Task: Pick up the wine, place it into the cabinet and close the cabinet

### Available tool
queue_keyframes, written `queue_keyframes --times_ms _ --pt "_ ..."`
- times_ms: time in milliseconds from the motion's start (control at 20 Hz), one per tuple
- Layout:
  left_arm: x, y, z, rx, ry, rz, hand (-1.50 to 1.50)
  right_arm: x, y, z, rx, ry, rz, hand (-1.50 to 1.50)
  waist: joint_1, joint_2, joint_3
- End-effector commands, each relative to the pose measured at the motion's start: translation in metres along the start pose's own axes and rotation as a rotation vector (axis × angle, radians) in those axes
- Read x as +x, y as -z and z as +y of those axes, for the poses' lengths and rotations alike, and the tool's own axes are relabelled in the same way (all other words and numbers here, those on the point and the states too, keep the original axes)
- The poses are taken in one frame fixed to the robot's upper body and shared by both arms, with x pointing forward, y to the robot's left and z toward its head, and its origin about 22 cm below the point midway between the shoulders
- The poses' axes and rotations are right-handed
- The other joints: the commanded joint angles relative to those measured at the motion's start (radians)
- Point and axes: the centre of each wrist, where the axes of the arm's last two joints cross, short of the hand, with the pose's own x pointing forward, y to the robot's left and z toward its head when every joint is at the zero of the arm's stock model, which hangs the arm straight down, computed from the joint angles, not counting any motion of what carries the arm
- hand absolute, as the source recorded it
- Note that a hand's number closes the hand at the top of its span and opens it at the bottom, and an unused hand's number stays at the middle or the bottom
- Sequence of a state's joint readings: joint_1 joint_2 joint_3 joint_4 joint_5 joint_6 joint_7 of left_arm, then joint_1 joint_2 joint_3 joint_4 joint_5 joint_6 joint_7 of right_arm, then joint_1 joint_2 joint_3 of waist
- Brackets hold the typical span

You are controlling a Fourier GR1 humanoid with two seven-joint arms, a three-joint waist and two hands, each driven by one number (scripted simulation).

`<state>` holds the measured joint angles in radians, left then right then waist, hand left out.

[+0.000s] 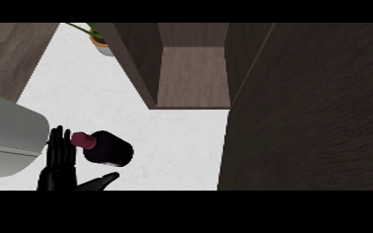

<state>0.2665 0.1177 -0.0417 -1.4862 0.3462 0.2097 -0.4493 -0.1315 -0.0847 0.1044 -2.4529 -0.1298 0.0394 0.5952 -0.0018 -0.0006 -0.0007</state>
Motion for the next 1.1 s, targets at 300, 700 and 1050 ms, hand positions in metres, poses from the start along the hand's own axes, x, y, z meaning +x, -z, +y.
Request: queue_keyframes --times_ms 300,700,1050 --pt "-0.063 0.009 0.01 0.002 -0.046 0.031 -1.5 0.016 -0.006 0.007 0.016 0.034 -0.044 -1.5 -0.003 0.001 0.0" --pt "-0.097 0.002 0.008 -0.012 -0.132 0.036 -1.5 0.011 -0.005 -0.004 0.003 0.024 -0.037 -1.5 -0.003 0.001 0.0" --pt "-0.109 -0.005 0.006 -0.063 -0.193 0.064 -1.5 0.016 -0.012 0.001 0.052 0.008 -0.026 -1.5 -0.001 0.0 0.0"
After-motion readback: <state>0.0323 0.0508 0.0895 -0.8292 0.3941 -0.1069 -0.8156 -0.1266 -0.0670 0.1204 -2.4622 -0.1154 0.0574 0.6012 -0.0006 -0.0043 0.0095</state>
